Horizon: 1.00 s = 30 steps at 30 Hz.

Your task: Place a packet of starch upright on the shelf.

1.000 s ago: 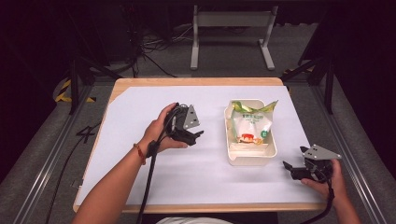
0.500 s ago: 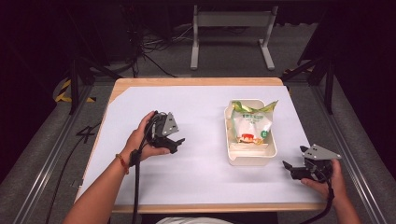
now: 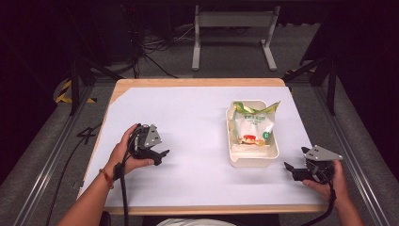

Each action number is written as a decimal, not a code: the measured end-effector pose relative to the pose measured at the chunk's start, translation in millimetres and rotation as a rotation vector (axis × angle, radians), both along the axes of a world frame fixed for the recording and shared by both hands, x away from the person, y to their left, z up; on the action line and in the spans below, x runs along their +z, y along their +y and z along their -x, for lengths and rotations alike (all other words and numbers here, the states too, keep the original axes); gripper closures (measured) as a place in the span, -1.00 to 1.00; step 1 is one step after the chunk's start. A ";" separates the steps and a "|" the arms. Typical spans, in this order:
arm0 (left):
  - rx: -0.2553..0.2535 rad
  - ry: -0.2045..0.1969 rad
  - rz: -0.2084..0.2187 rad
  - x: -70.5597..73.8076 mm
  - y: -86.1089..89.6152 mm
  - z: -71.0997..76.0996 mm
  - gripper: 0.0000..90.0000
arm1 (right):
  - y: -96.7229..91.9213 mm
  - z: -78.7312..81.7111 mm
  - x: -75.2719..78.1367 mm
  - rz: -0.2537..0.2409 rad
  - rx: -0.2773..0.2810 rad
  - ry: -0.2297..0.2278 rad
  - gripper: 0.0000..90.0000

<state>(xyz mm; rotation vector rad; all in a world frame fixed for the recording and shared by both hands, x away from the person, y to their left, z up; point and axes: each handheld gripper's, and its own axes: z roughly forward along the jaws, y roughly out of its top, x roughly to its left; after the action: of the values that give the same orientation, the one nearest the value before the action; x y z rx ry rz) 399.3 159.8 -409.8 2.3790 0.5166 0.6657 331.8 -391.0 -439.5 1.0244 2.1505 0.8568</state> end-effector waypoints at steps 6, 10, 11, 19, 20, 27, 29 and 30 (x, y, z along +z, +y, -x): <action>0.031 0.010 0.004 -9.9 19.1 9.4 -0.80 | 0.3 -0.4 -0.2 -0.002 -0.001 0.001 -0.73; 0.055 0.010 0.014 -16.0 33.7 16.8 -0.77 | -0.7 -0.1 0.1 0.000 -0.001 -0.002 -0.73; 0.059 0.017 0.025 -17.8 37.7 18.4 -0.76 | -1.1 0.1 0.2 -0.001 -0.002 -0.004 -0.73; 0.116 0.042 0.097 -26.9 67.6 32.0 -0.77 | -1.5 0.1 1.1 0.000 -0.004 -0.012 -0.73; 0.122 0.045 0.117 -26.7 71.1 33.4 -0.77 | -1.3 -0.1 1.3 0.003 -0.004 -0.012 -0.73; 0.170 0.059 0.218 -30.7 94.4 40.1 -0.78 | -0.8 -0.7 1.7 0.007 -0.004 -0.015 -0.73; 0.192 0.065 0.252 -33.4 100.8 41.8 -0.78 | -0.8 -0.7 1.8 0.009 -0.002 -0.018 -0.73; 0.204 0.071 0.262 -35.6 104.4 42.7 -0.78 | -1.1 -0.8 1.9 0.010 -0.001 -0.019 -0.73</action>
<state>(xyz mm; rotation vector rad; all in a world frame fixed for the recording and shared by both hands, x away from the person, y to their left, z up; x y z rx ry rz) 356.6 264.2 -445.4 2.1267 0.8328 0.5642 332.6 -392.1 -437.6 1.0079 2.1361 0.8510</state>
